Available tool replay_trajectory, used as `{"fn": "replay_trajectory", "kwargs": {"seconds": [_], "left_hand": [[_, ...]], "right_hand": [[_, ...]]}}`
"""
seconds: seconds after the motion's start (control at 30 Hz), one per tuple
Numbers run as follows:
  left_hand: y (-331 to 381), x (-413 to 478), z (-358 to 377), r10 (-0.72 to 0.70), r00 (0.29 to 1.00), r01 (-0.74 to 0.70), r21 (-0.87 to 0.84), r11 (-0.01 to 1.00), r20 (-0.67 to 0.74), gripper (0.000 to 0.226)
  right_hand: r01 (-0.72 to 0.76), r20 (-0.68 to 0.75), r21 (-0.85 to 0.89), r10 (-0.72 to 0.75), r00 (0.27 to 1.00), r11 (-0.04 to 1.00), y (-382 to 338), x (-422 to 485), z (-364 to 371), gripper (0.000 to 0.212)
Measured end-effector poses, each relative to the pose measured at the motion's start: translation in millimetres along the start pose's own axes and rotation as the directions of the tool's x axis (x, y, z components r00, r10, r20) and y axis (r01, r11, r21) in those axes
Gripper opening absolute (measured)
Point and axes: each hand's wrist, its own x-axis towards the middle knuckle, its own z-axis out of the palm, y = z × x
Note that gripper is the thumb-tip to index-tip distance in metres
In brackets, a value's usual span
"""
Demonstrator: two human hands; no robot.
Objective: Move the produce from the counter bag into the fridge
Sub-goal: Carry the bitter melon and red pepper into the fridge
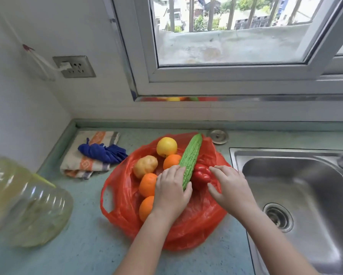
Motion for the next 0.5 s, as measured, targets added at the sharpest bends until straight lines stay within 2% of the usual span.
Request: {"fn": "replay_trajectory", "kwargs": {"seconds": [0.27,0.5], "left_hand": [[-2.9,26.4,20.0,-0.051,0.986,0.048,0.025,0.999,0.158,0.051],[-5.5,39.9,29.1,-0.108,0.967,0.102,0.038,0.994,0.229,0.056]], "right_hand": [[-0.039,0.155,0.089,0.025,0.988,0.995,22.8,30.3,29.0,0.049],[-0.062,0.239,0.178,0.018,0.971,0.982,29.8,42.0,44.5,0.053]]}}
